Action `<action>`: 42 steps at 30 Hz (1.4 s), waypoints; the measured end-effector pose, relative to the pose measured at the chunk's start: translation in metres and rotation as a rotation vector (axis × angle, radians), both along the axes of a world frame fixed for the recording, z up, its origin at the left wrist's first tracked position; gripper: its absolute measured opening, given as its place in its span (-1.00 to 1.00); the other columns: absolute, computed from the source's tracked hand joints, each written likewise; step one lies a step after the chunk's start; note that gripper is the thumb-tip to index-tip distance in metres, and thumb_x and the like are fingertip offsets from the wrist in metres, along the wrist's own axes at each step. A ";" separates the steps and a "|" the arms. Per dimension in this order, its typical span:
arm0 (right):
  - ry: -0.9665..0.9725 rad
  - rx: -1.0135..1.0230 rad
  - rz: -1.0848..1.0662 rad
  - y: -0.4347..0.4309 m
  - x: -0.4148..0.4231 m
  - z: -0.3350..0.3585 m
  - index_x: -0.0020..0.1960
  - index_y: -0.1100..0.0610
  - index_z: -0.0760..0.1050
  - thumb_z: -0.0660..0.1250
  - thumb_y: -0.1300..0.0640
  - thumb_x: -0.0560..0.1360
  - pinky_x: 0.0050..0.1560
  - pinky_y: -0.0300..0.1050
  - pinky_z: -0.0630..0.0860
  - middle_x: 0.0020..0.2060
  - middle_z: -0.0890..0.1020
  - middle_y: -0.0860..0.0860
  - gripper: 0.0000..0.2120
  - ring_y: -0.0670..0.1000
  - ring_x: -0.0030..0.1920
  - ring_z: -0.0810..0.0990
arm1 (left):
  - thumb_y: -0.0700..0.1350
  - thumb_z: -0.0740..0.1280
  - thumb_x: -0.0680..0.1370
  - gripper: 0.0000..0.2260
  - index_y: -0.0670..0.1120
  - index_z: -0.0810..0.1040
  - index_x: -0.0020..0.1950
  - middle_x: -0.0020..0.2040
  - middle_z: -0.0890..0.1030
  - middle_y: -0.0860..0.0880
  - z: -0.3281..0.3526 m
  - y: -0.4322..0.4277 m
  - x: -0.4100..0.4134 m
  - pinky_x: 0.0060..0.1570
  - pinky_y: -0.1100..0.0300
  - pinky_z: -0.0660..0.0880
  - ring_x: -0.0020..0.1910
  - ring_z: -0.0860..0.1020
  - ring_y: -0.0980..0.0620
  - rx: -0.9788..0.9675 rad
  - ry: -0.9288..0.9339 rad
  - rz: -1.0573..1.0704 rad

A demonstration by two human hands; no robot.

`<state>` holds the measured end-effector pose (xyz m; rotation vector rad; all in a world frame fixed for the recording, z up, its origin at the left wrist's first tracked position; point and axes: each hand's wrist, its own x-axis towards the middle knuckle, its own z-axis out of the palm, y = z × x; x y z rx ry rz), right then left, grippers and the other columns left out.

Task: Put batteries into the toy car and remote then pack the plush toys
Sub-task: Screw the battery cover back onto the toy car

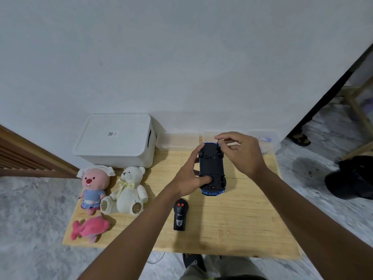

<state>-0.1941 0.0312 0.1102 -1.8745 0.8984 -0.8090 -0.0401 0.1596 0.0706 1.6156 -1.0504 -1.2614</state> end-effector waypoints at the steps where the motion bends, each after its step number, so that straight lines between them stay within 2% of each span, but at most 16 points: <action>1: 0.005 0.022 -0.009 -0.001 0.001 0.001 -0.03 0.10 0.68 0.48 0.19 0.52 -0.08 -0.13 0.67 -0.08 0.73 -0.08 -0.95 -0.10 -0.07 0.69 | -0.30 0.44 0.49 -0.12 0.35 0.12 0.59 0.39 0.44 0.17 0.000 0.000 0.000 0.06 0.14 0.62 0.21 0.56 0.11 0.004 0.007 0.003; 5: -0.038 0.074 -0.051 -0.001 0.007 0.002 -0.10 0.05 0.60 0.57 0.12 0.44 -0.22 -0.12 0.65 -0.24 0.70 -0.04 -0.85 -0.03 -0.23 0.68 | -0.31 0.44 0.50 -0.12 0.31 0.11 0.60 0.37 0.44 0.20 0.000 -0.001 0.001 0.07 0.17 0.60 0.30 0.51 0.03 0.001 0.006 0.004; 8: -0.003 -0.007 -0.008 0.004 0.007 -0.001 0.03 -0.05 0.71 0.52 0.11 0.49 -0.15 -0.14 0.67 -0.10 0.72 -0.19 -0.86 -0.11 -0.14 0.69 | -0.31 0.44 0.50 -0.12 0.32 0.11 0.61 0.38 0.44 0.19 0.000 -0.001 0.001 0.10 0.15 0.60 0.32 0.51 0.00 0.002 0.011 0.011; 11: -0.001 -0.095 0.015 0.008 0.005 -0.003 0.12 0.02 0.70 0.43 0.20 0.55 -0.11 -0.14 0.68 0.00 0.71 -0.17 -0.81 -0.13 -0.05 0.69 | -0.31 0.44 0.50 -0.13 0.32 0.12 0.60 0.37 0.44 0.17 -0.002 -0.001 0.002 0.05 0.17 0.61 0.27 0.54 0.01 0.005 0.007 0.015; 13: -0.004 -0.068 -0.017 0.009 0.007 -0.004 0.06 0.07 0.71 0.46 0.20 0.53 -0.11 -0.11 0.68 -0.02 0.72 -0.13 -0.87 -0.12 -0.07 0.69 | -0.30 0.45 0.50 -0.13 0.35 0.12 0.59 0.38 0.45 0.14 -0.002 0.000 0.003 0.04 0.17 0.62 0.20 0.58 0.06 0.013 0.006 0.018; 15: -0.011 0.017 -0.073 0.007 0.010 -0.004 -0.08 0.10 0.67 0.52 0.15 0.48 -0.15 -0.07 0.68 -0.12 0.72 -0.11 -0.95 -0.10 -0.13 0.69 | -0.30 0.45 0.50 -0.12 0.34 0.12 0.59 0.39 0.44 0.15 -0.003 0.000 0.004 0.05 0.19 0.61 0.23 0.55 0.10 0.012 0.004 0.019; 17: -0.013 0.032 -0.126 0.005 0.012 -0.003 -0.16 0.12 0.57 0.58 0.08 0.42 -0.23 -0.07 0.65 -0.25 0.68 -0.07 -0.79 -0.04 -0.25 0.66 | -0.30 0.45 0.50 -0.12 0.32 0.12 0.60 0.41 0.43 0.16 -0.002 0.000 0.004 0.04 0.24 0.60 0.30 0.50 0.13 0.003 -0.006 0.015; 19: -0.012 0.010 -0.127 0.004 0.013 -0.004 -0.10 0.06 0.56 0.60 0.03 0.40 -0.25 -0.07 0.61 -0.30 0.63 -0.04 -0.76 0.02 -0.31 0.62 | -0.30 0.45 0.50 -0.12 0.32 0.12 0.60 0.43 0.42 0.15 -0.002 0.000 0.004 0.04 0.25 0.59 0.30 0.50 0.14 0.002 -0.010 0.008; 21: 0.003 -0.018 -0.075 0.004 0.012 -0.004 0.01 -0.06 0.66 0.58 0.02 0.42 -0.19 -0.04 0.63 -0.24 0.66 -0.08 -0.81 0.01 -0.28 0.62 | -0.30 0.45 0.49 -0.12 0.33 0.12 0.59 0.44 0.41 0.15 -0.002 0.001 0.004 0.06 0.21 0.60 0.28 0.52 0.12 0.003 -0.009 0.013; 23: 0.045 -0.111 0.001 0.006 0.010 -0.006 0.12 -0.05 0.70 0.50 0.06 0.50 -0.13 -0.05 0.64 -0.11 0.70 -0.13 -0.80 -0.05 -0.18 0.65 | -0.30 0.45 0.49 -0.12 0.34 0.13 0.59 0.43 0.42 0.13 -0.002 0.000 0.005 0.06 0.19 0.61 0.24 0.55 0.13 0.002 -0.008 0.020; 25: 0.083 -0.164 0.063 0.008 0.007 -0.008 0.25 -0.02 0.65 0.39 0.12 0.59 -0.05 -0.19 0.64 -0.01 0.70 -0.15 -0.76 -0.10 -0.04 0.67 | -0.30 0.45 0.50 -0.13 0.34 0.13 0.58 0.42 0.43 0.12 -0.002 0.000 0.006 0.00 0.24 0.60 0.16 0.58 0.17 0.003 -0.006 0.022; 27: 0.074 -0.131 0.068 0.010 0.006 -0.008 0.27 0.00 0.63 0.36 0.17 0.61 0.00 -0.26 0.62 0.03 0.70 -0.18 -0.73 -0.16 0.03 0.67 | -0.30 0.45 0.50 -0.13 0.34 0.13 0.59 0.42 0.43 0.10 -0.003 0.001 0.007 0.00 0.24 0.60 0.15 0.58 0.19 0.001 -0.010 0.019; 30: 0.049 -0.025 -0.027 0.009 0.010 -0.006 0.00 0.05 0.71 0.49 0.12 0.51 -0.07 -0.13 0.65 -0.15 0.73 -0.15 -0.92 -0.15 -0.12 0.68 | -0.30 0.46 0.49 -0.11 0.31 0.12 0.60 0.44 0.42 0.07 -0.005 0.001 0.006 0.05 0.22 0.60 0.12 0.58 0.30 -0.002 -0.016 0.011; 33: 0.000 0.094 -0.133 0.012 0.016 -0.005 -0.21 0.11 0.58 0.61 0.06 0.38 -0.20 -0.15 0.64 -0.29 0.68 -0.08 -0.78 -0.07 -0.22 0.65 | -0.31 0.45 0.48 -0.11 0.31 0.12 0.60 0.45 0.43 0.12 -0.003 0.001 0.004 0.08 0.25 0.58 0.26 0.52 0.27 -0.013 -0.024 0.014; 39: -0.398 0.276 -0.343 0.014 0.020 0.016 -0.13 0.21 0.53 0.53 0.17 0.48 -0.06 -0.25 0.61 -0.21 0.73 0.11 -0.81 0.03 -0.15 0.74 | -0.31 0.44 0.49 -0.12 0.30 0.12 0.61 0.45 0.41 0.16 0.000 0.002 0.003 0.12 0.22 0.58 0.38 0.45 0.09 -0.043 -0.007 0.032; 42: -0.239 0.292 -0.253 0.014 0.010 0.015 0.05 0.13 0.62 0.35 0.20 0.61 -0.09 -0.22 0.60 -0.18 0.73 0.03 -0.92 -0.04 -0.23 0.70 | -0.30 0.44 0.48 -0.11 0.32 0.13 0.60 0.42 0.44 0.19 0.004 0.002 0.005 0.17 0.16 0.57 0.38 0.46 0.07 -0.060 -0.008 0.045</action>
